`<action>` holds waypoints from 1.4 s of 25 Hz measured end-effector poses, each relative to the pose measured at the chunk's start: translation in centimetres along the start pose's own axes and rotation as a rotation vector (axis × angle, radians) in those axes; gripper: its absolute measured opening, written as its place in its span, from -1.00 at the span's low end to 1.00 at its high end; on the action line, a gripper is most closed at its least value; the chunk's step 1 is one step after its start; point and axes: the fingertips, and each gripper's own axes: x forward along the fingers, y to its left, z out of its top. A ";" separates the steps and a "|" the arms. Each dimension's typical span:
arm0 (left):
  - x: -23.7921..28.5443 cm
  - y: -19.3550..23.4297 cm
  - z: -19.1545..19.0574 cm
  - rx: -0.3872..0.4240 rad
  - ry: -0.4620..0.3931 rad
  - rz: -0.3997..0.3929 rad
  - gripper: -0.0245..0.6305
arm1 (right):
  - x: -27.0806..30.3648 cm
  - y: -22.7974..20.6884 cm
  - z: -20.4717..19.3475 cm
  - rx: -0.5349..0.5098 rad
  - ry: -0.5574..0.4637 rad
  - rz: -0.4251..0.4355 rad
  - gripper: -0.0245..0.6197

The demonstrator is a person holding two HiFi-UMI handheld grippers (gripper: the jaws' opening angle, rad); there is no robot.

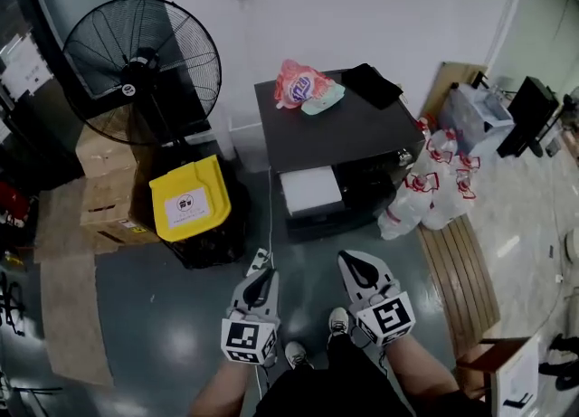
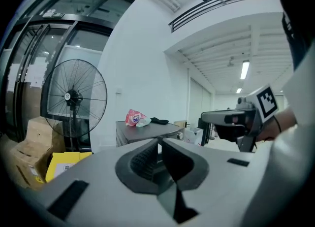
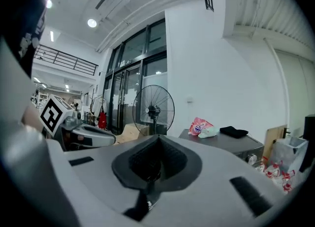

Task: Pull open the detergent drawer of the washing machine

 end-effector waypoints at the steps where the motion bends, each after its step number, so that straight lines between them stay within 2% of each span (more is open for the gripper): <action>1: -0.4 -0.5 -0.3 0.004 0.002 -0.018 -0.85 | -0.9 0.4 0.2 -0.008 -0.002 -0.014 -0.93; 8: -2.5 -5.9 -1.2 0.011 0.011 -0.100 -0.87 | -6.5 1.8 0.2 -0.037 0.004 -0.064 -0.93; 12: -3.6 -8.8 -0.9 0.034 0.014 -0.101 -0.87 | -8.9 1.6 0.8 -0.028 -0.015 -0.046 -0.92; 26: -7.1 -21.2 -0.4 0.031 -0.019 0.076 -0.87 | -19.6 -1.5 -0.3 -0.003 -0.065 0.105 -0.92; 30: -8.3 -23.2 -0.9 0.035 -0.022 0.113 -0.87 | -21.5 -1.5 -0.4 0.000 -0.073 0.132 -0.92; 35: -8.6 -24.1 -1.1 0.033 -0.037 0.125 -0.87 | -22.7 -1.2 -0.7 -0.010 -0.076 0.146 -0.92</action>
